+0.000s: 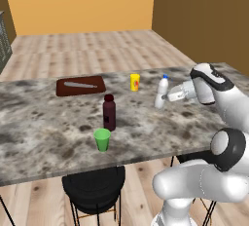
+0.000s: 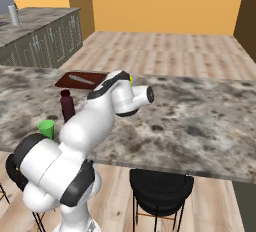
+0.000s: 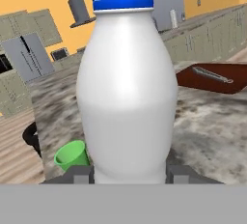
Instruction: Place the drinks on the dining counter in a tight cluster.
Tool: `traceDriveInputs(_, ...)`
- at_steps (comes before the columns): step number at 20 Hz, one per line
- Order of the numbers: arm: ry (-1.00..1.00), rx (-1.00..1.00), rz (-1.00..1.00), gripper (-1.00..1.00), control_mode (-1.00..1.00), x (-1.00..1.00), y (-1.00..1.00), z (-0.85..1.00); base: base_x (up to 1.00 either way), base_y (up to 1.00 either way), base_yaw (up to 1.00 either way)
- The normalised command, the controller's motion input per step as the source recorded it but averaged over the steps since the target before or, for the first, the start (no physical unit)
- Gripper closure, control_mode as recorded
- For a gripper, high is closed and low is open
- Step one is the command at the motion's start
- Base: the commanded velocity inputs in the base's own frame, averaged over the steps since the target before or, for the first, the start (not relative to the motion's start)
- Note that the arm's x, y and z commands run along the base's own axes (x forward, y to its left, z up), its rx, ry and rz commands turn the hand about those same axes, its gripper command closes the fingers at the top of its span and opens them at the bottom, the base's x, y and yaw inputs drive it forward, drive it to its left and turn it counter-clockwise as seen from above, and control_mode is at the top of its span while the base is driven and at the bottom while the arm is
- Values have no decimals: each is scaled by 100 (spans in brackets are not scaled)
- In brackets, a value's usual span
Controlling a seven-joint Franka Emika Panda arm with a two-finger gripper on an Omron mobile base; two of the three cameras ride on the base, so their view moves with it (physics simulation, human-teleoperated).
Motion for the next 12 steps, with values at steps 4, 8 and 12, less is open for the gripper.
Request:
traceDriveInputs(4, -1, -6, 8, 100, -100, 21, 10, -11, 0, 0, 0)
traceDriveInputs(8, -6, -5, 0, 100, -100, 20, 21, -18, 0, 0, 0)
traceDriveInputs(12, -3, -2, 0, 100, -100, 10, 24, -19, 0, 0, 0)
